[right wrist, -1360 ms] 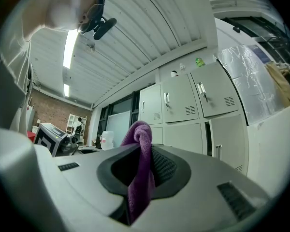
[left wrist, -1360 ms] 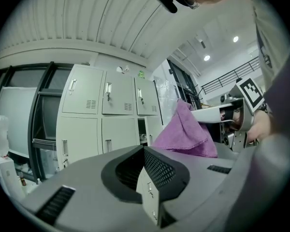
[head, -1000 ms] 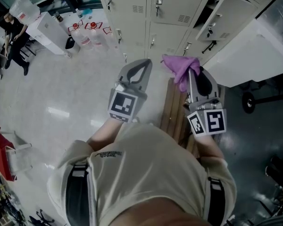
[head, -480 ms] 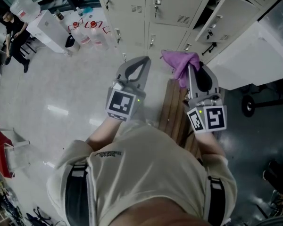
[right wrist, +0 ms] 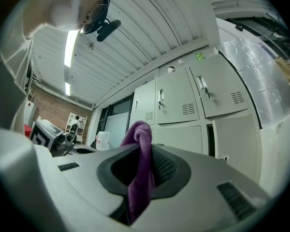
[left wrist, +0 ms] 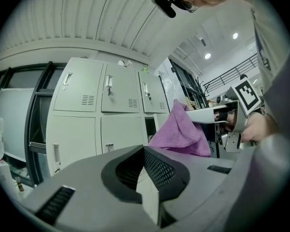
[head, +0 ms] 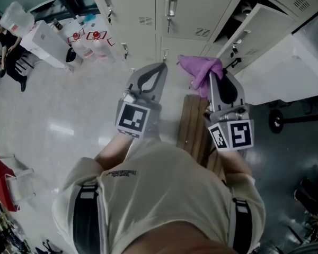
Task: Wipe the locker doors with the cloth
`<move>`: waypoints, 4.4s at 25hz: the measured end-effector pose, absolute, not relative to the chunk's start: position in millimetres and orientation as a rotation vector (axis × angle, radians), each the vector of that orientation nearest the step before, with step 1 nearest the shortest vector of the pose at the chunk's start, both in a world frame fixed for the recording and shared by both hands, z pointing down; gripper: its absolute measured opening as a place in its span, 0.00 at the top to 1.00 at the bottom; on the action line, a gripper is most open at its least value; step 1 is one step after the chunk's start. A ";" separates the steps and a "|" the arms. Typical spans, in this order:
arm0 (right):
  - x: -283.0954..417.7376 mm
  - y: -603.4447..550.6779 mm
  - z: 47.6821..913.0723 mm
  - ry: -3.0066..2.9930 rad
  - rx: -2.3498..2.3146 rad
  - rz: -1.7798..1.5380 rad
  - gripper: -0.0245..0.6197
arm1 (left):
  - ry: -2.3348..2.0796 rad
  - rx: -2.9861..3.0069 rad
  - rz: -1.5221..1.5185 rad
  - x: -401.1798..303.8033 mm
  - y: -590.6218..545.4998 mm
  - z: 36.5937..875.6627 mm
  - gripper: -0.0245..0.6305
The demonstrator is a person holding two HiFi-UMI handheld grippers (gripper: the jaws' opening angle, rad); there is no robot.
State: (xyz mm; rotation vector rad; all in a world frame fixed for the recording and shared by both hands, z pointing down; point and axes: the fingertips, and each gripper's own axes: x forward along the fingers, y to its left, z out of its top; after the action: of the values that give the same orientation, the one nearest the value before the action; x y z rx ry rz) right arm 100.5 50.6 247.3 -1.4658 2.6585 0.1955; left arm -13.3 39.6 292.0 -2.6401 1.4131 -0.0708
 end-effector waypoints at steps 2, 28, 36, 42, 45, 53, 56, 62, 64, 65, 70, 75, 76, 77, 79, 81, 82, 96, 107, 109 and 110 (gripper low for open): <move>98.6 33.5 248.2 2.660 -1.476 0.186 0.89 | 1.405 -2.649 -0.067 -14.6 21.2 291.5 0.96; 48.5 -130.4 243.8 2.576 -1.617 0.195 0.89 | 1.206 -2.747 -0.049 -46.6 -149.2 281.7 0.96; 45.4 -152.1 242.1 2.592 -1.608 0.199 0.89 | 1.196 -2.763 -0.026 -44.6 -163.7 279.1 0.96; 50.3 -163.3 242.4 2.619 -1.577 0.186 0.89 | 1.226 -2.764 -0.024 -39.5 -172.8 278.4 0.96; 53.3 -168.3 241.9 2.622 -1.559 0.183 0.89 | 1.238 -2.757 -0.030 -35.4 -177.2 277.7 0.96; 53.1 -182.5 237.1 2.646 -1.499 0.217 0.89 | 1.281 -2.730 -0.040 -26.9 -182.9 278.4 0.96; 46.2 -190.1 231.0 2.661 -1.462 0.246 0.89 | 1.299 -2.710 -0.046 -25.9 -186.3 275.2 0.96; 24.6 -208.5 218.4 2.700 -1.387 0.330 0.89 | 1.347 -2.678 -0.044 -28.5 -198.2 268.5 0.96; 17.3 -215.9 215.3 2.703 -1.374 0.352 0.89 | 1.340 -2.649 -0.039 -29.5 -202.6 266.9 0.96; 14.3 -219.7 214.3 2.704 -1.369 0.357 0.89 | 1.342 -2.643 -0.033 -29.6 -204.6 266.2 0.96; 1.2 -237.2 212.8 2.710 -1.369 0.389 0.89 | 1.377 -2.650 -0.041 -30.6 -213.7 268.2 0.96; -4.8 -251.6 215.5 2.716 -1.370 0.390 0.89 | 1.390 -2.641 -0.032 -31.4 -222.7 270.8 0.96; -5.1 -254.0 215.7 2.718 -1.371 0.389 0.89 | 1.393 -2.639 -0.032 -31.7 -224.2 270.8 0.96; -5.0 -256.2 215.6 2.718 -1.372 0.388 0.89 | 1.395 -2.638 -0.033 -32.1 -225.7 270.6 0.96; -3.0 -260.0 215.0 2.715 -1.378 0.385 0.89 | 1.400 -2.642 -0.040 -32.3 -228.1 269.9 0.96; 2.1 -262.8 214.4 2.705 -1.393 0.380 0.89 | 1.400 -2.649 -0.049 -31.3 -229.1 269.1 0.96; 5.9 -263.8 214.3 2.698 -1.406 0.377 0.89 | 1.395 -2.652 -0.048 -30.1 -229.3 268.7 0.96; 100.9 -264.6 221.0 2.537 -1.728 0.373 0.89 | 1.146 -2.768 -0.015 41.8 -226.1 274.1 0.96; 174.0 -265.7 232.3 2.390 -1.978 0.349 0.89 | 0.956 -2.855 -0.019 106.9 -233.6 284.2 0.96; 178.1 -265.5 234.3 2.384 -1.985 0.336 0.89 | 0.952 -2.857 -0.021 111.0 -234.3 285.2 0.96; 178.5 -264.6 234.9 2.387 -1.981 0.327 0.89 | 0.956 -2.857 -0.022 111.5 -234.1 285.3 0.96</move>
State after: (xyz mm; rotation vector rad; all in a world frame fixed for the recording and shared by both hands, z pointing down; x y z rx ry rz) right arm 178.5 -264.6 234.9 -1.9806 2.3869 0.3268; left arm 111.5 -234.1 285.3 -2.8575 0.9556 -0.0215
